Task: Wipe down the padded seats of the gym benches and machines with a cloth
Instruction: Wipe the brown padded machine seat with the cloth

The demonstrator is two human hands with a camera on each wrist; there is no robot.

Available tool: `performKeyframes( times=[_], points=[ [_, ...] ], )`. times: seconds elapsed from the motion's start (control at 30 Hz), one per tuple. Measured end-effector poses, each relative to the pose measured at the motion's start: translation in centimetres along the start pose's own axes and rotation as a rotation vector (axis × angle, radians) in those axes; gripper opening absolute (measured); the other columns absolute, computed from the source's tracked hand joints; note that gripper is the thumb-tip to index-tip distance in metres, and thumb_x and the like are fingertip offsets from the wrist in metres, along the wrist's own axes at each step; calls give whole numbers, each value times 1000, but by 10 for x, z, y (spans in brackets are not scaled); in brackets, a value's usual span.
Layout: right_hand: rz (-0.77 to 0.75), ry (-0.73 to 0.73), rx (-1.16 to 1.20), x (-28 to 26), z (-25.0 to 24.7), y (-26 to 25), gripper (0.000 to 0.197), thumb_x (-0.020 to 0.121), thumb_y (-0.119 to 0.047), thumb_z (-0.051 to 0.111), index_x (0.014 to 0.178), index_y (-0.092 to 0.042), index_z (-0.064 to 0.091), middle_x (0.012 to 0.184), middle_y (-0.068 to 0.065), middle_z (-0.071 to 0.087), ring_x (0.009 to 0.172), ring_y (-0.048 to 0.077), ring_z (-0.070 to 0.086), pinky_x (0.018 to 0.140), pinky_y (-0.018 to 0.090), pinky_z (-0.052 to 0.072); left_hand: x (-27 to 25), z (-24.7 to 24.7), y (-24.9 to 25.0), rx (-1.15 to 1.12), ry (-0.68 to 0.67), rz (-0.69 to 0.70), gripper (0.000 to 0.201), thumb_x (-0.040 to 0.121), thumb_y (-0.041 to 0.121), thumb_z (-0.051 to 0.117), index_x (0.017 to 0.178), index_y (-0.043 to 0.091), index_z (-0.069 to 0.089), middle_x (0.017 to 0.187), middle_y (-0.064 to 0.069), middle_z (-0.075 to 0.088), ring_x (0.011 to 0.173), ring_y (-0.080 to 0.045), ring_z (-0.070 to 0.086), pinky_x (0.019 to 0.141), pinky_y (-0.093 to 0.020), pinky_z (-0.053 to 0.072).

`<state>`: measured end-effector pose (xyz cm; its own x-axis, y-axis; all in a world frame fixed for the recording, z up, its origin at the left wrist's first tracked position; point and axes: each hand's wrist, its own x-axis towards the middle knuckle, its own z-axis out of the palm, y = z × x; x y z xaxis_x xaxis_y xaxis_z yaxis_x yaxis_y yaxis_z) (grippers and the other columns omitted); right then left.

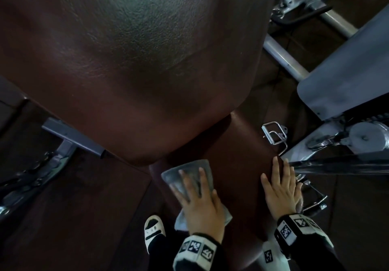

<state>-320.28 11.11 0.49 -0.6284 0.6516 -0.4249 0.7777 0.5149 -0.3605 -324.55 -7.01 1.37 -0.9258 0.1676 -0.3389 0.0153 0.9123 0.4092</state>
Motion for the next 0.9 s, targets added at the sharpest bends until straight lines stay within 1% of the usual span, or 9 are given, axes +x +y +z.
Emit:
performKeyframes(
  times=[0.07,0.13,0.23,0.37,0.47,0.57,0.67,0.8,0.9],
  points=[
    [3,13,-7,-1,0,-1,67,84,-57,19,145,-42,-5,157,-8,-12,143,12,-11,114,45,-8,4,5,23,93,-40,98,62,84,45,40,143,25,43,157,-19,16,137,-56,12,90,-57,47],
    [7,22,-15,-2,0,-2,62,92,-53,26,145,-41,-3,158,-6,-10,144,12,-9,115,46,-8,9,7,40,96,-34,178,64,83,48,39,143,26,42,158,-16,15,141,-50,0,90,-52,49],
    [17,8,-11,-2,-1,-3,62,97,-45,36,145,-42,-3,158,-7,-8,144,11,-10,115,44,-9,18,3,44,26,-119,263,66,88,51,33,149,27,27,160,-7,-9,143,-38,-22,109,-58,27],
    [14,41,-6,-4,-5,-6,62,95,-44,39,148,-39,6,158,-4,-2,145,14,-6,116,43,-7,31,-26,13,144,-56,283,59,89,48,36,144,28,38,155,-12,29,140,-40,28,104,-61,31],
    [24,68,-16,-10,-7,-18,62,96,-41,41,150,-28,14,159,5,0,145,21,-2,117,44,-3,46,-40,-25,186,-54,202,59,92,51,28,146,30,35,153,-14,32,139,-44,28,106,-63,27],
    [-143,154,-9,-25,1,-43,63,94,-44,43,148,-15,27,157,15,7,144,30,7,117,48,4,59,-47,-48,190,-85,105,65,91,54,20,148,24,32,149,-22,37,137,-49,29,110,-61,20],
    [-372,17,-45,-44,20,-74,74,85,-65,22,149,-31,12,158,2,-7,145,20,-7,114,40,-5,62,-43,-49,128,-140,62,70,89,56,20,151,21,22,147,-27,35,137,-52,25,110,-61,15],
    [-459,-15,-113,-51,42,-84,68,85,-70,24,145,-48,1,158,-5,-3,144,21,-14,112,43,6,59,-46,-47,84,-178,1,75,74,66,-7,138,33,-29,160,-13,-8,142,-30,-25,106,-44,-29],
    [-462,-7,-74,-41,37,-79,62,89,-50,31,145,-49,5,157,-8,0,144,22,-12,112,42,8,61,-52,-44,74,-250,-34,73,66,74,-14,124,42,-45,155,-5,-27,128,-19,-42,91,-35,-42]
  ],
)
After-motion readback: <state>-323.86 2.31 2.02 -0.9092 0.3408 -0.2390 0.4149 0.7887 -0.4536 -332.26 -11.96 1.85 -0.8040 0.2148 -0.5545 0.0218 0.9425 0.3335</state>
